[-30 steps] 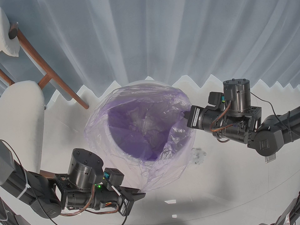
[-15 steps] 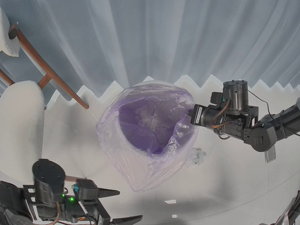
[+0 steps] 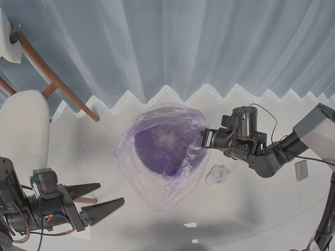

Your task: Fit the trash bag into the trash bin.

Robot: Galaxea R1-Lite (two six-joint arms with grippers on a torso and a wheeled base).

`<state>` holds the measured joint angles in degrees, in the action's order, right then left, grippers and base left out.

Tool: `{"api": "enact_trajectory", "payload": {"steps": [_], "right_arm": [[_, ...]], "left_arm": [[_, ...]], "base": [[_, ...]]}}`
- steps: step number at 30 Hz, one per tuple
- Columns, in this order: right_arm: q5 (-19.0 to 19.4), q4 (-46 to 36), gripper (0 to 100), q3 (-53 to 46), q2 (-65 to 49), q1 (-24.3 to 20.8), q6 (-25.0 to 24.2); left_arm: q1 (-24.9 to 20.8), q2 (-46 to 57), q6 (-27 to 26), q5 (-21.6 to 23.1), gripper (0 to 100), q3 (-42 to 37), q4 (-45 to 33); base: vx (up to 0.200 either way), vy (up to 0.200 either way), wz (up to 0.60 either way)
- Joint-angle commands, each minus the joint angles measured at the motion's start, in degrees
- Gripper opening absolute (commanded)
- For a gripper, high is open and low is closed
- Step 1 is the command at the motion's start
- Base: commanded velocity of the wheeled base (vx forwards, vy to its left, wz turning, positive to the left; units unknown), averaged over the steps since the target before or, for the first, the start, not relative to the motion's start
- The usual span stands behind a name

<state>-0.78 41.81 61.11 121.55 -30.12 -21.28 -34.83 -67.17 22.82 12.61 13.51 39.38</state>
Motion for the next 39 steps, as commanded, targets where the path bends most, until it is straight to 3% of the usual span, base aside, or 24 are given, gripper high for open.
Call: {"api": "enact_trajectory", "payload": {"steps": [1,4,16,24,28,39], "right_arm": [[-0.1,2.5,0,0.1,4.4,0.7,-0.1],[-0.1,6.1,0,0.4,7.2,0.9,0.6],[-0.2,8.6,0,2.5,11.9,0.8,0.3],[-0.3,14.9,0,5.6,17.8,0.9,0.3],[-0.3,15.5,0,5.7,18.3,0.9,0.4],[-0.3,16.5,0,5.2,19.1,0.3,0.3]], "left_arm": [[5.6,2.0,0.8,0.1,100,1.8,0.4],[9.9,2.4,0.8,0.3,100,1.8,0.4],[17.7,3.4,0.5,0.2,100,1.6,-0.2],[18.4,3.4,-1.8,-0.1,100,1.7,-0.2],[20.4,3.4,-2.5,-0.2,100,2.1,0.1],[20.0,3.2,-2.5,0.5,100,2.0,-0.1]], "base": [[0.0,0.0,0.0],[0.0,0.0,0.0],[0.0,0.0,0.0],[0.0,0.0,0.0],[0.0,0.0,0.0],[0.0,0.0,0.0]]}}
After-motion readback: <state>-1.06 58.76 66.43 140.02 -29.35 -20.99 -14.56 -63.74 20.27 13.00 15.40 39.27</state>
